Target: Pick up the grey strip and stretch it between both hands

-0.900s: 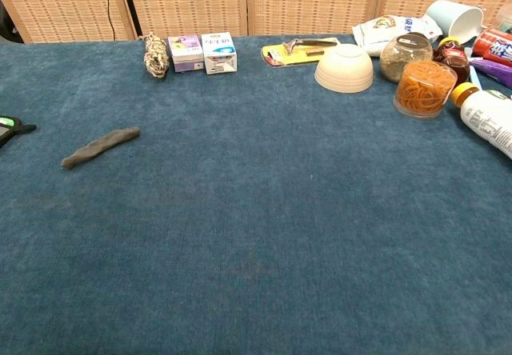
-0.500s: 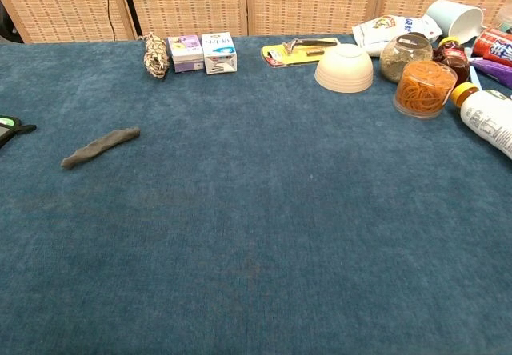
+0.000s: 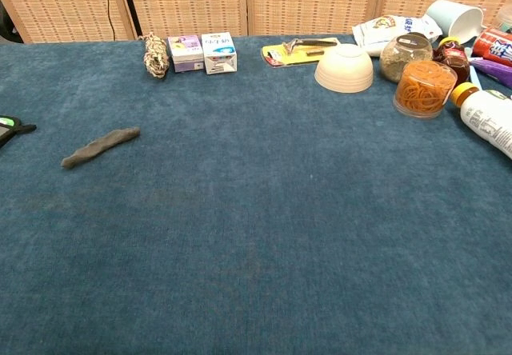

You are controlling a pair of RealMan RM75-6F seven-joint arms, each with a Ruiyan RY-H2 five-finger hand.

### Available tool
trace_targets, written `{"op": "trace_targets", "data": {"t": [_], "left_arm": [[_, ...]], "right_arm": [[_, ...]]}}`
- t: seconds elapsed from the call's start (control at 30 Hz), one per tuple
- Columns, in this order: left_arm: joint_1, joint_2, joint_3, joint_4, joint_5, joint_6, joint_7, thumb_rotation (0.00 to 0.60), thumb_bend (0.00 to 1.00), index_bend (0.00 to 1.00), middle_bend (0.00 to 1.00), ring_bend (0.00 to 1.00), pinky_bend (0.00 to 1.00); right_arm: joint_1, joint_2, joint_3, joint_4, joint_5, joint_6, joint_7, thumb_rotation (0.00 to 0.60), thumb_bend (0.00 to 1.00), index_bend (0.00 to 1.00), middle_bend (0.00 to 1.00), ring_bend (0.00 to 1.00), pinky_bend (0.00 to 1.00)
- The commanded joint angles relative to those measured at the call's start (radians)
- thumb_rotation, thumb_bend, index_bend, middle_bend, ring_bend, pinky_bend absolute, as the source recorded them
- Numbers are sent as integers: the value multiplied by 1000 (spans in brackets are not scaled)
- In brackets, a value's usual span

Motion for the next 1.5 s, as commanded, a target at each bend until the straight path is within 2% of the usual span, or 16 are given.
{"op": "trace_targets", "data": {"t": [0.03, 0.23, 0.57, 0.9, 1.1, 1.2, 1.5], "left_arm": [[-36, -7, -14, 2, -7, -35, 35, 600, 418, 398, 137, 142, 1], [-101, -34, -30, 30, -27, -106, 81, 600, 410, 448, 137, 142, 3], [-200, -95, -48, 82, -90, -225, 138, 600, 400, 449, 137, 142, 5], [-266, -168, -64, 131, -172, -276, 206, 600, 356, 433, 137, 141, 5], [-313, -240, -77, 203, -234, -309, 239, 600, 356, 430, 139, 148, 6], [-345, -307, -86, 269, -276, -324, 264, 600, 356, 430, 141, 150, 7], [-390, -377, -83, 337, -316, -353, 280, 600, 356, 451, 142, 152, 8]], "right_arm": [[1, 0, 1, -1, 2, -3, -2, 600, 393, 252, 176, 98, 0], [3, 2, 3, -6, 7, -8, -10, 600, 392, 252, 176, 98, 0], [5, 2, 3, -17, 21, -18, -30, 600, 393, 252, 176, 98, 0], [3, 7, 4, -23, 31, -19, -37, 600, 392, 252, 176, 98, 0], [4, 9, 4, -25, 35, -25, -41, 600, 392, 252, 176, 98, 0], [8, 11, 6, -29, 38, -30, -47, 600, 392, 252, 176, 98, 0], [4, 8, 5, -28, 47, -30, -46, 600, 393, 252, 176, 98, 0]]}}
